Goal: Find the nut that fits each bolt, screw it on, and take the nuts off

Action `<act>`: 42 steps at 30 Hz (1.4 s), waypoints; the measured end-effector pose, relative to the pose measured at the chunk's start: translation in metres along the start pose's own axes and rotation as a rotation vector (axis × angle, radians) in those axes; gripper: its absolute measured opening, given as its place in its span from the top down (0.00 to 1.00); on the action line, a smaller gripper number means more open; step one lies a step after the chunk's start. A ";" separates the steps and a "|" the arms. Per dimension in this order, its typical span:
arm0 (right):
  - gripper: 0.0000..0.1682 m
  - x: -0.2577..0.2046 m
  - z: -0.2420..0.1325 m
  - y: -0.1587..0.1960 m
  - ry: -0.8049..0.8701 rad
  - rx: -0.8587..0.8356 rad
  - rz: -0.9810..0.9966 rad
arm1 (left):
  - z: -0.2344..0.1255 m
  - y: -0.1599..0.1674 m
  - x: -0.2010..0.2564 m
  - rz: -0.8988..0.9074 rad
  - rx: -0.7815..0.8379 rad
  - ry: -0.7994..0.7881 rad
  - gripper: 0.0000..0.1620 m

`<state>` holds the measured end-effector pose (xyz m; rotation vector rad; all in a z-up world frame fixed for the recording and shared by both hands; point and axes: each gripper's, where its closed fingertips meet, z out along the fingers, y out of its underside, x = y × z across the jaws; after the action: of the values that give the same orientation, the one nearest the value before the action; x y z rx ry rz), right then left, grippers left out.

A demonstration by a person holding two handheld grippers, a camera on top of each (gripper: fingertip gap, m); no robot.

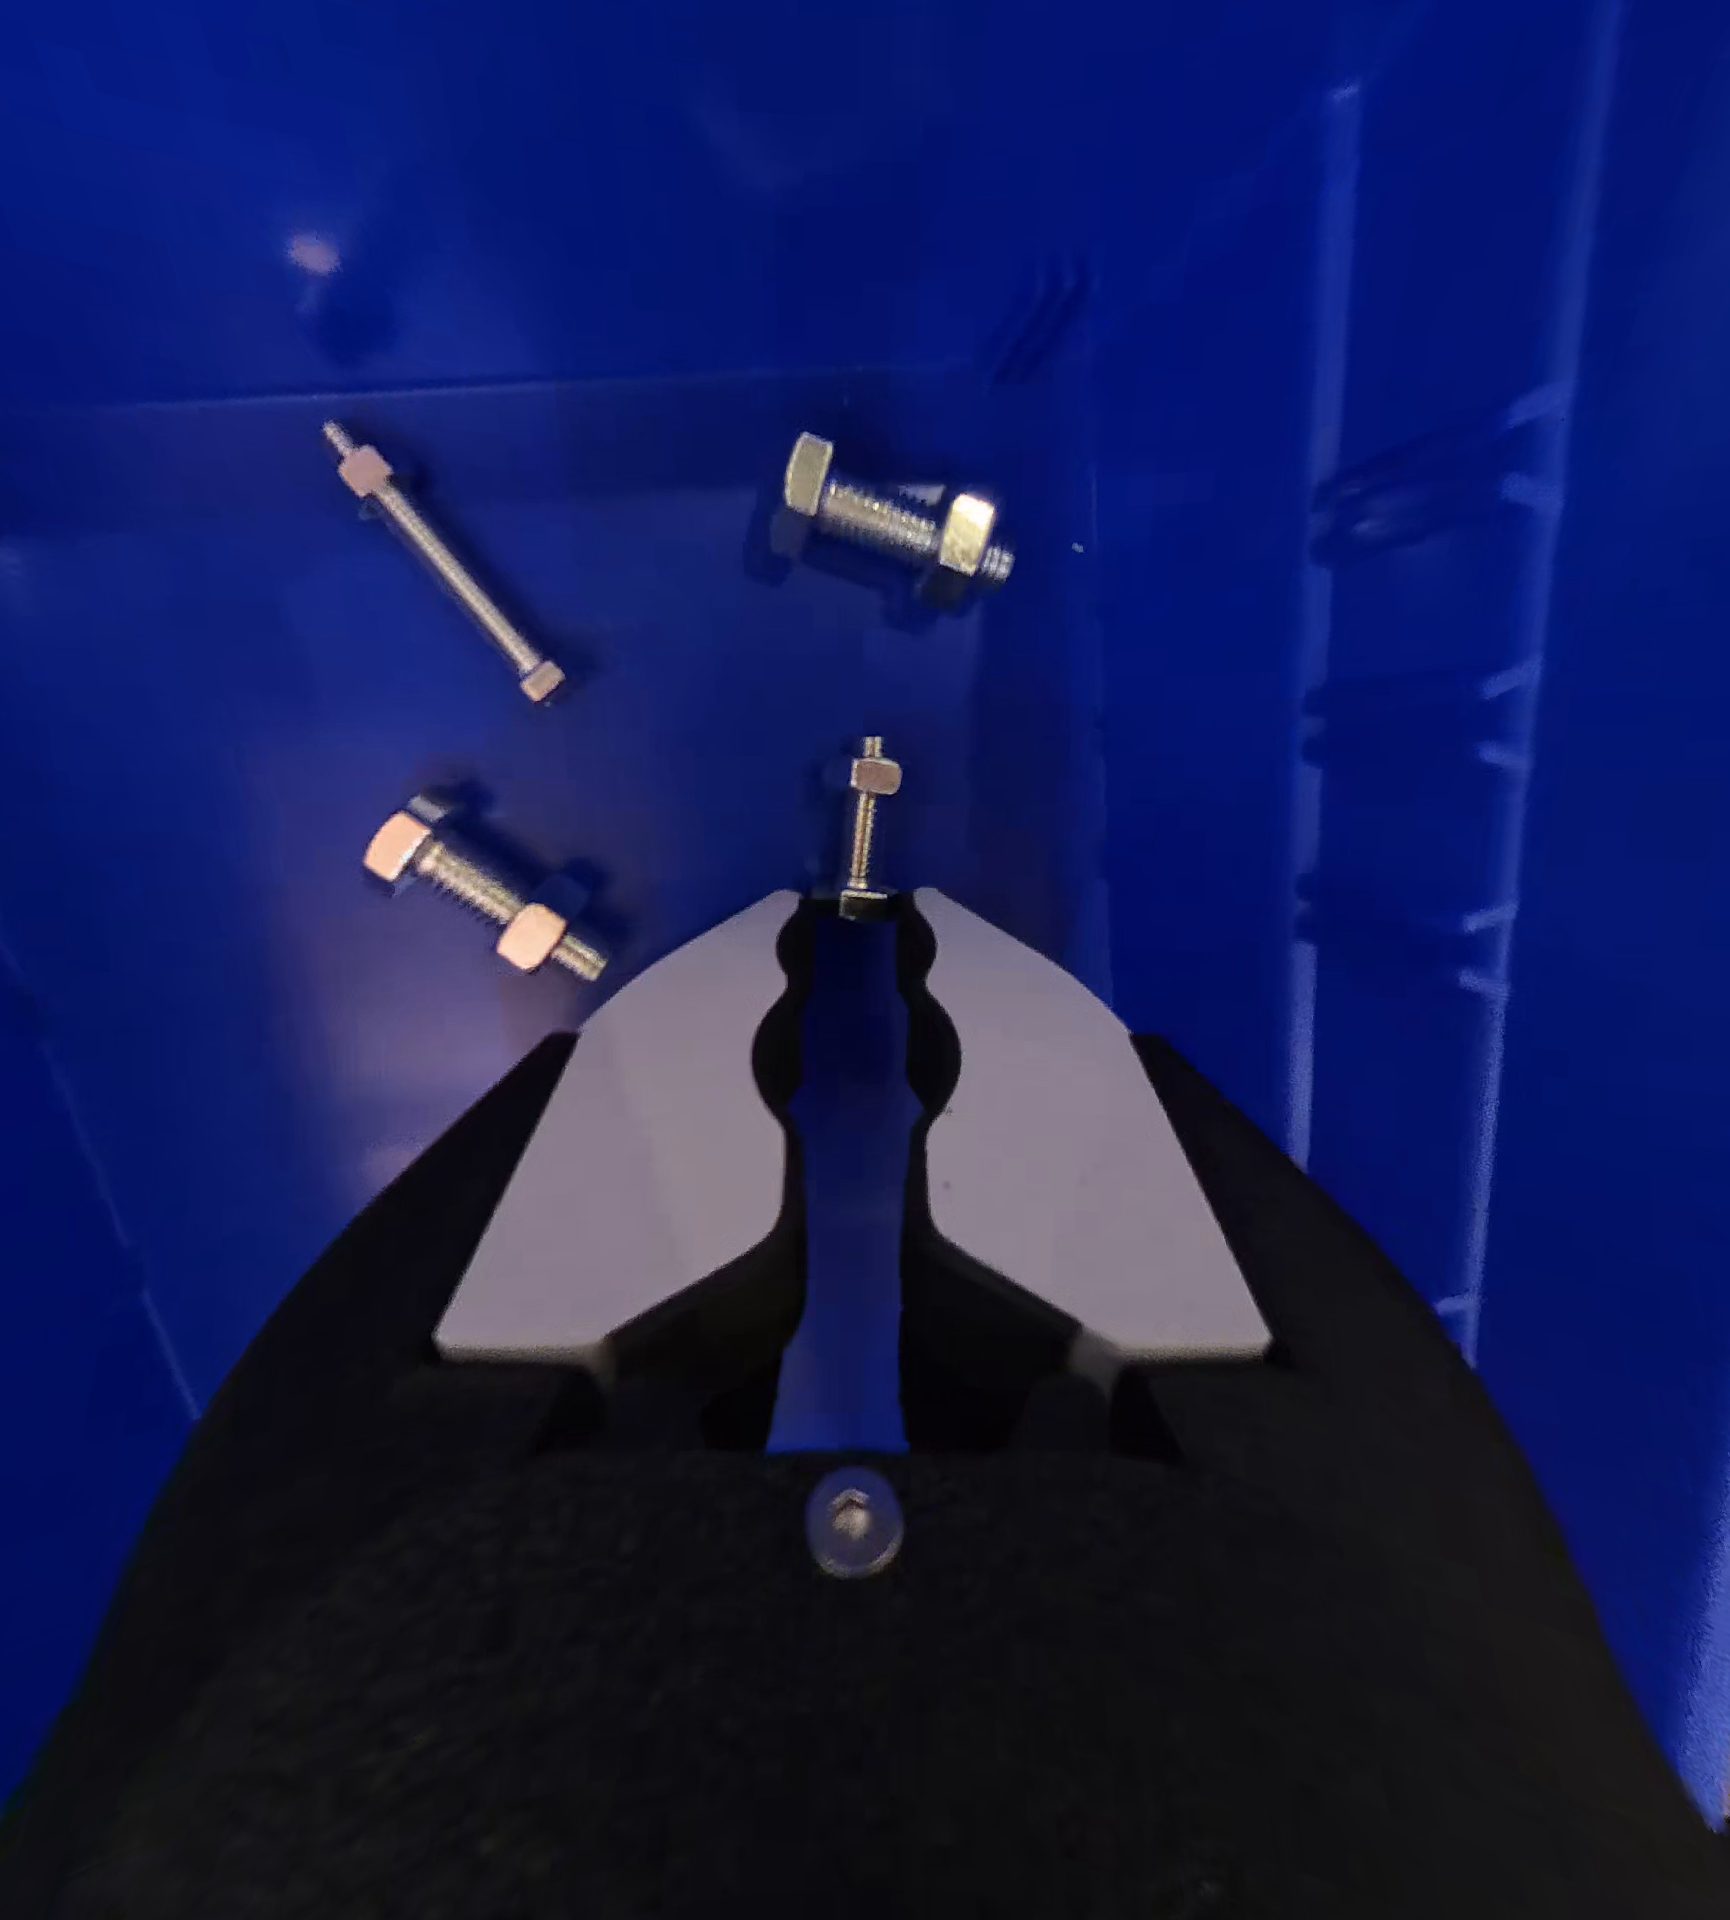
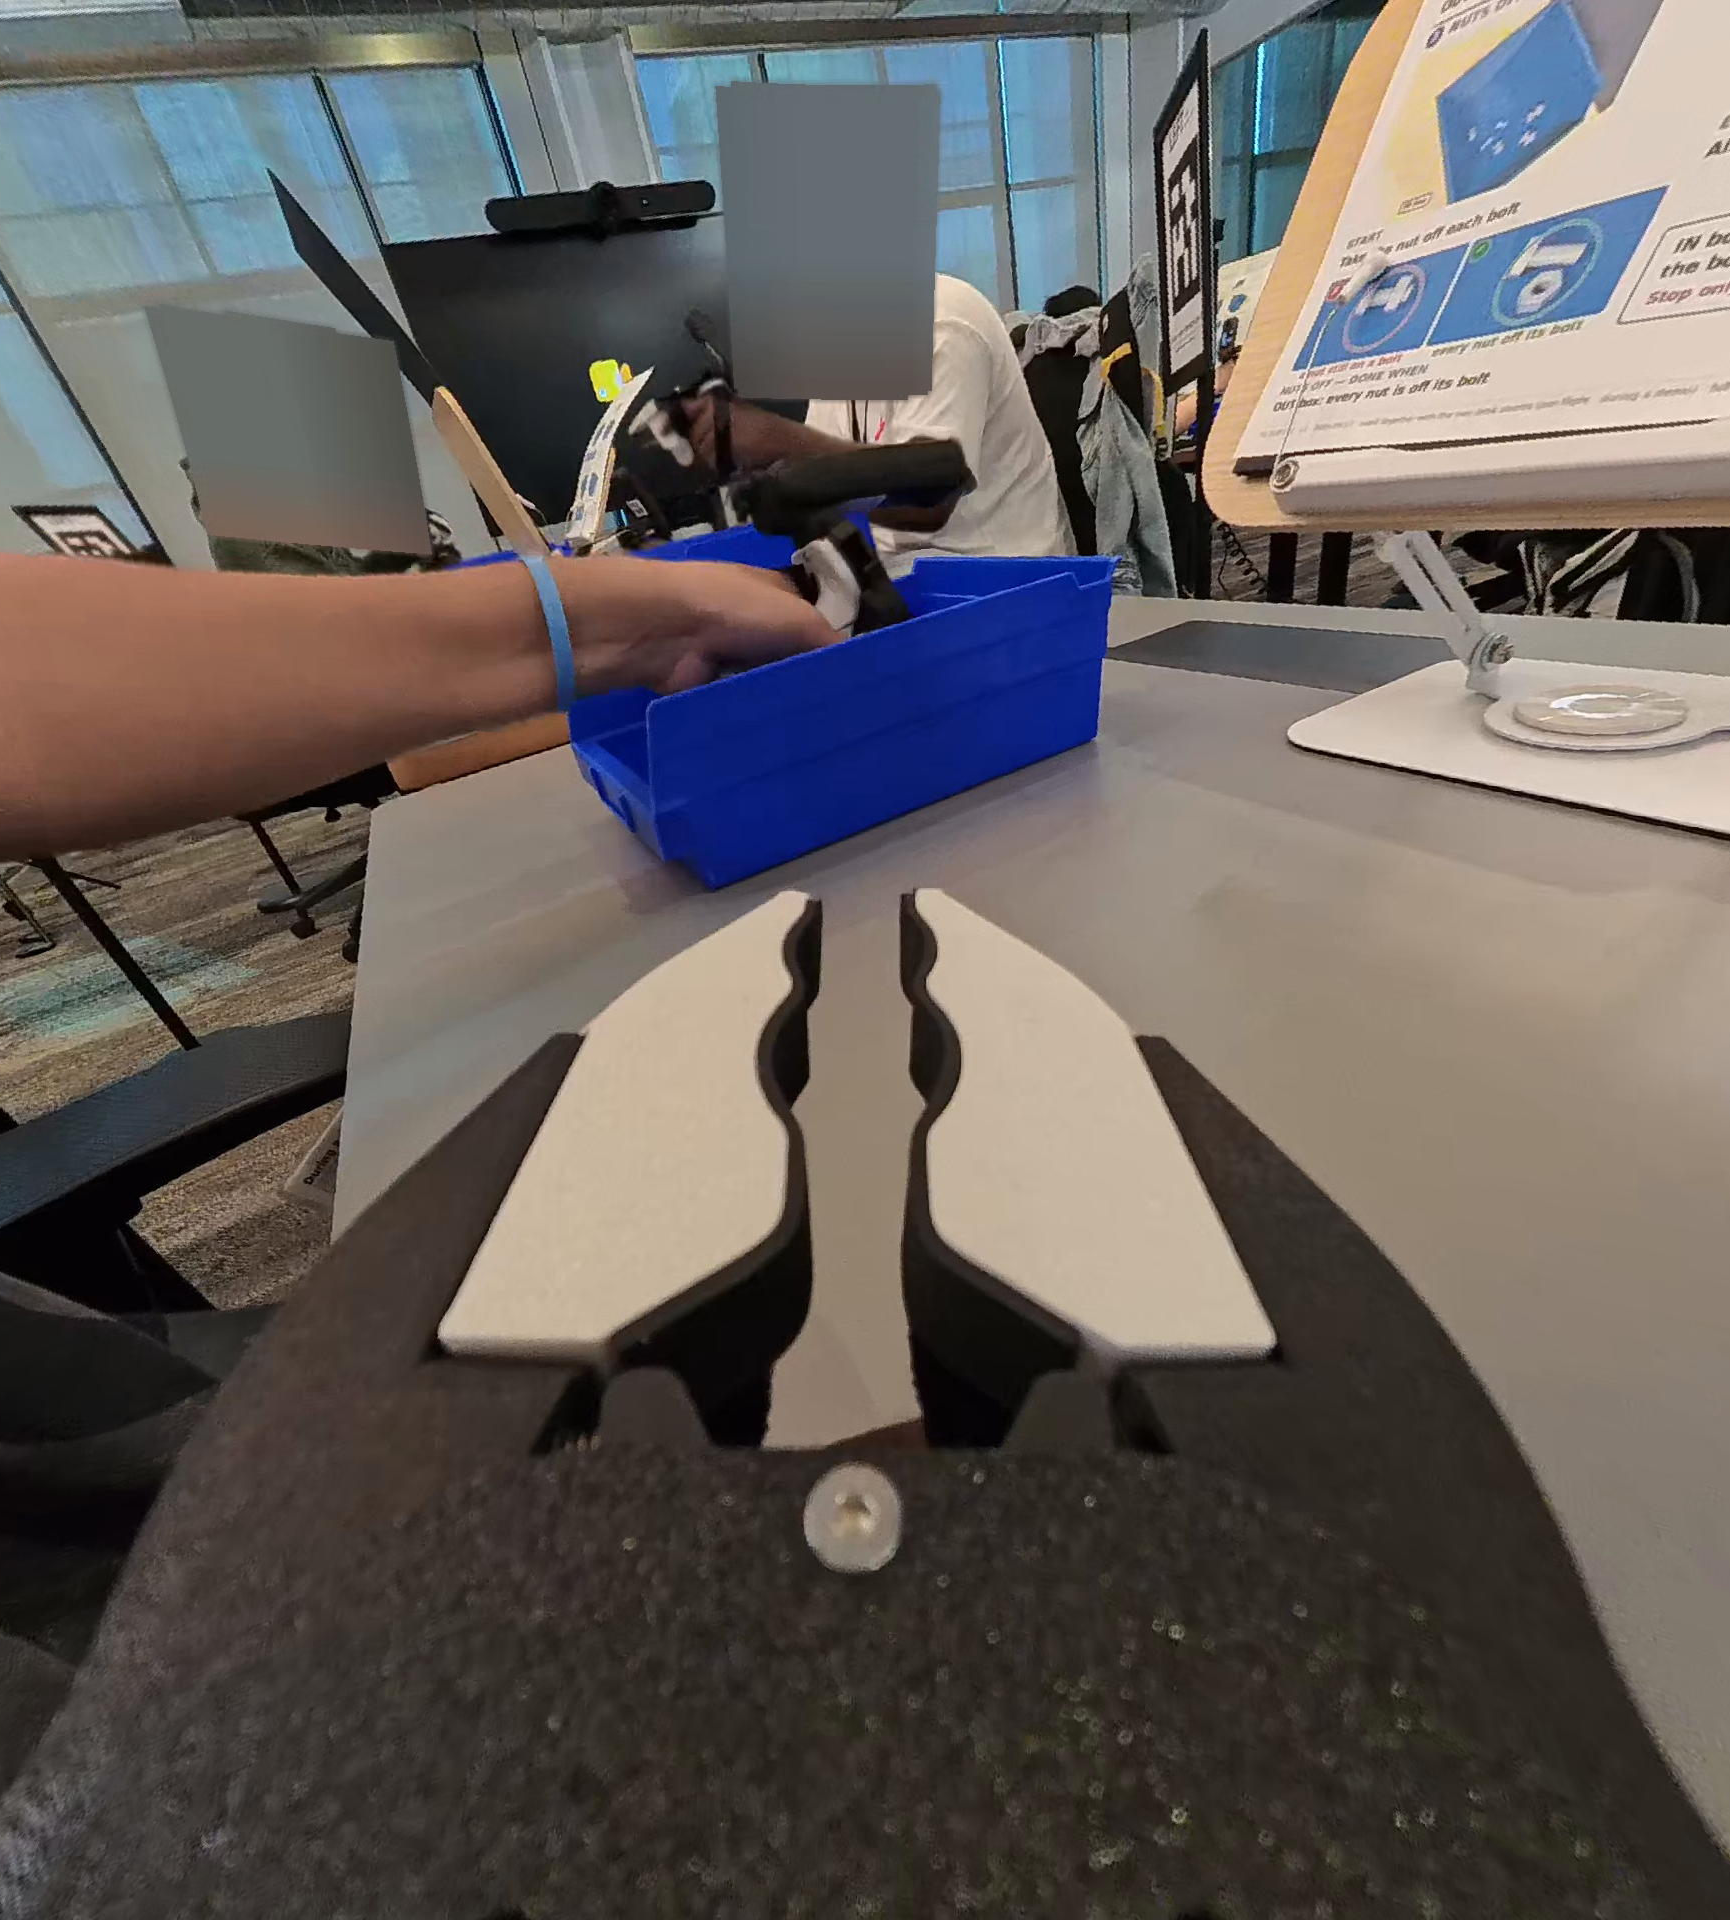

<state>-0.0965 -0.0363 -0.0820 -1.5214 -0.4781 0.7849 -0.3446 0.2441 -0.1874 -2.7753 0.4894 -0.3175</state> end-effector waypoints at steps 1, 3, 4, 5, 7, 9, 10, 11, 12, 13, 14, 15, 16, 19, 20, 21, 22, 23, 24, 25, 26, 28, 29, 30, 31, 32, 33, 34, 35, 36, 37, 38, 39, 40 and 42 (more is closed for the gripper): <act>0.92 0.001 0.000 0.000 0.003 0.003 0.002 | -0.001 0.001 -0.001 0.015 0.018 0.012 0.91; 0.92 0.001 -0.001 -0.001 0.004 0.006 0.006 | -0.009 0.003 0.000 0.026 0.083 0.066 0.91; 0.92 0.001 0.000 -0.001 0.003 0.005 0.007 | -0.017 0.003 0.002 0.027 0.140 0.111 0.91; 0.92 0.001 0.000 0.000 0.002 0.003 0.008 | -0.027 0.005 0.005 0.040 0.196 0.156 0.91; 0.92 0.001 0.000 0.000 0.001 0.000 0.013 | -0.056 0.014 0.014 0.103 0.343 0.241 0.91; 0.92 0.003 0.002 0.001 0.005 -0.011 0.024 | -0.097 0.032 0.032 0.160 0.512 0.362 0.91; 0.92 0.004 0.003 0.003 0.009 -0.024 0.034 | -0.121 0.044 0.046 0.173 0.606 0.448 0.91; 0.91 0.004 0.006 0.005 -0.005 -0.042 0.043 | -0.144 0.057 0.061 0.184 0.697 0.536 0.91; 0.91 0.000 0.010 0.007 -0.041 -0.070 0.057 | -0.165 0.071 0.079 0.212 0.772 0.622 0.91; 0.90 -0.006 0.017 0.009 -0.096 -0.103 0.093 | -0.179 0.086 0.100 0.249 0.825 0.706 0.91; 0.86 -0.015 0.024 0.009 -0.172 -0.131 0.150 | -0.189 0.100 0.121 0.275 0.857 0.786 0.91; 0.82 -0.026 0.032 0.005 -0.251 -0.146 0.215 | -0.195 0.112 0.144 0.292 0.878 0.877 0.91; 0.80 -0.036 0.040 -0.001 -0.319 -0.140 0.274 | -0.200 0.122 0.168 0.303 0.893 0.980 0.91; 0.72 -0.054 0.057 -0.026 -0.458 -0.013 0.367 | -0.193 0.142 0.234 0.330 0.838 1.237 0.91; 0.71 -0.057 0.058 -0.032 -0.497 0.041 0.385 | -0.181 0.146 0.251 0.350 0.776 1.277 0.91; 0.72 -0.057 0.058 -0.032 -0.514 0.077 0.411 | -0.168 0.148 0.263 0.352 0.737 1.293 0.91; 0.72 -0.056 0.059 -0.028 -0.515 0.082 0.437 | -0.158 0.150 0.271 0.342 0.705 1.321 0.91; 0.70 -0.056 0.058 -0.022 -0.520 0.071 0.448 | -0.151 0.155 0.278 0.332 0.665 1.363 0.91; 0.70 -0.055 0.057 -0.017 -0.509 0.061 0.448 | -0.146 0.159 0.284 0.324 0.636 1.384 0.91; 0.70 -0.052 0.058 -0.011 -0.480 0.045 0.439 | -0.141 0.163 0.288 0.337 0.620 1.385 0.91; 0.69 -0.052 0.058 -0.010 -0.467 0.040 0.431 | -0.137 0.167 0.292 0.361 0.609 1.371 0.91; 0.72 -0.050 0.057 -0.017 -0.464 0.067 0.423 | -0.138 0.171 0.296 0.388 0.611 1.370 0.91; 0.73 -0.048 0.057 -0.016 -0.455 0.064 0.421 | -0.142 0.172 0.296 0.390 0.618 1.385 0.91; 0.71 -0.046 0.057 -0.014 -0.458 0.061 0.432 | -0.143 0.172 0.295 0.391 0.627 1.378 0.91; 0.71 -0.044 0.057 -0.012 -0.458 0.049 0.460 | -0.144 0.171 0.293 0.386 0.637 1.378 0.91; 0.73 -0.043 0.057 -0.010 -0.459 0.031 0.477 | -0.148 0.171 0.290 0.366 0.642 1.404 0.91; 0.74 -0.043 0.056 -0.008 -0.453 0.026 0.473 | -0.152 0.169 0.286 0.337 0.649 1.437 0.91; 0.74 -0.042 0.054 -0.008 -0.442 0.027 0.458 | -0.154 0.168 0.283 0.319 0.650 1.450 0.92; 0.74 -0.044 0.053 -0.008 -0.440 0.028 0.438 | -0.151 0.168 0.281 0.327 0.639 1.436 0.91; 0.74 -0.047 0.054 -0.009 -0.445 0.023 0.424 | -0.145 0.170 0.281 0.351 0.626 1.401 0.91; 0.73 -0.050 0.055 -0.010 -0.454 0.015 0.415 | -0.140 0.172 0.283 0.372 0.614 1.376 0.91; 0.73 -0.053 0.056 -0.014 -0.462 0.018 0.407 | -0.139 0.174 0.285 0.385 0.599 1.377 0.91; 0.73 -0.052 0.057 -0.016 -0.454 0.022 0.398 | -0.139 0.177 0.287 0.392 0.592 1.386 0.91; 0.73 -0.048 0.058 -0.017 -0.434 0.019 0.390 | -0.142 0.178 0.288 0.394 0.597 1.399 0.91; 0.68 -0.043 0.055 -0.015 -0.444 0.008 0.399 | -0.147 0.176 0.286 0.379 0.618 1.411 0.91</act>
<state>-0.1628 -0.0270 -0.0578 -1.4531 -0.4988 1.4497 -0.1729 -0.0550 -0.0629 -1.4356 0.9355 -1.9038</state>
